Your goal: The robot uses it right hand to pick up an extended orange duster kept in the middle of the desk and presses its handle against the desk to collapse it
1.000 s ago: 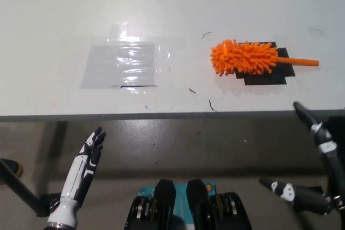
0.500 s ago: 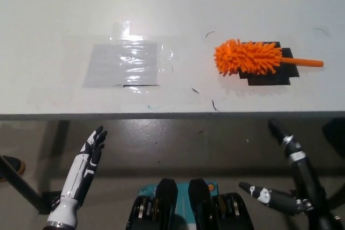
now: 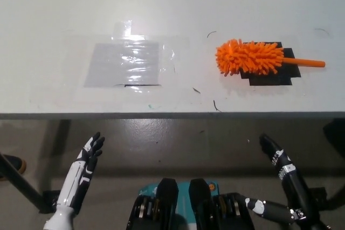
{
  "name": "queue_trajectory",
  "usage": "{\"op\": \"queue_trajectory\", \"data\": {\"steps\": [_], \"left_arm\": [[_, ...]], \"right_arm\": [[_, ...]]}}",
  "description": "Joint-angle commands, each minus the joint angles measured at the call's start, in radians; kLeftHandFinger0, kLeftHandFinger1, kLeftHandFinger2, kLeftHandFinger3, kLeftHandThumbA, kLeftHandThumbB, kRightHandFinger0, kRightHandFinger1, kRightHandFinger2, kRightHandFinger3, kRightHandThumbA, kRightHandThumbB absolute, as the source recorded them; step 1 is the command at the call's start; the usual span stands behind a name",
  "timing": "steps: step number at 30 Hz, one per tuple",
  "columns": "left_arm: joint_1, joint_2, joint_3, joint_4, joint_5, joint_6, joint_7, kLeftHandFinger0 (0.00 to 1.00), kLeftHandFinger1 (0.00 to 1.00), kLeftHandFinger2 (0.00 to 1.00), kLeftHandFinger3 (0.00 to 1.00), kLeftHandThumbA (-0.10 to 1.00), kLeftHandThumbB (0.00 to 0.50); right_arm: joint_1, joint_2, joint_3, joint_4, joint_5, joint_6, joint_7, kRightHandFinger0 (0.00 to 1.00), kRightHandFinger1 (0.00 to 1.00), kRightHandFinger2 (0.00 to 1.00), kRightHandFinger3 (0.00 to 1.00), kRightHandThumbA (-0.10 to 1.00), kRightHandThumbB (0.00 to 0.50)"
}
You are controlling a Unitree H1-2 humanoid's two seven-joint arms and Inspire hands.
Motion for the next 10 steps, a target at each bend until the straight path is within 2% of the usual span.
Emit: {"op": "queue_trajectory", "data": {"steps": [1, 2, 8, 10], "left_arm": [[0.002, 0.007, 0.003, -0.027, 0.009, -0.040, 0.007, 1.00, 1.00, 1.00, 1.00, 1.00, 0.500], [-0.005, 0.009, -0.002, -0.019, 0.017, -0.040, 0.012, 1.00, 1.00, 1.00, 1.00, 1.00, 0.500], [-0.004, 0.008, -0.002, -0.008, 0.025, -0.040, 0.024, 1.00, 1.00, 1.00, 1.00, 1.00, 0.500], [0.006, 0.009, 0.000, -0.011, 0.028, -0.040, 0.026, 1.00, 1.00, 1.00, 1.00, 1.00, 0.500]], "right_arm": [[0.003, -0.003, 0.004, -0.007, 0.022, -0.059, 0.001, 1.00, 1.00, 1.00, 1.00, 1.00, 0.155], [0.003, 0.002, 0.003, 0.004, 0.039, -0.036, 0.003, 1.00, 1.00, 1.00, 1.00, 1.00, 0.181], [-0.006, 0.008, 0.005, 0.028, 0.052, -0.039, 0.006, 1.00, 1.00, 1.00, 1.00, 1.00, 0.176], [0.000, 0.011, 0.007, 0.033, 0.046, -0.036, 0.003, 1.00, 1.00, 1.00, 1.00, 1.00, 0.191]]}}
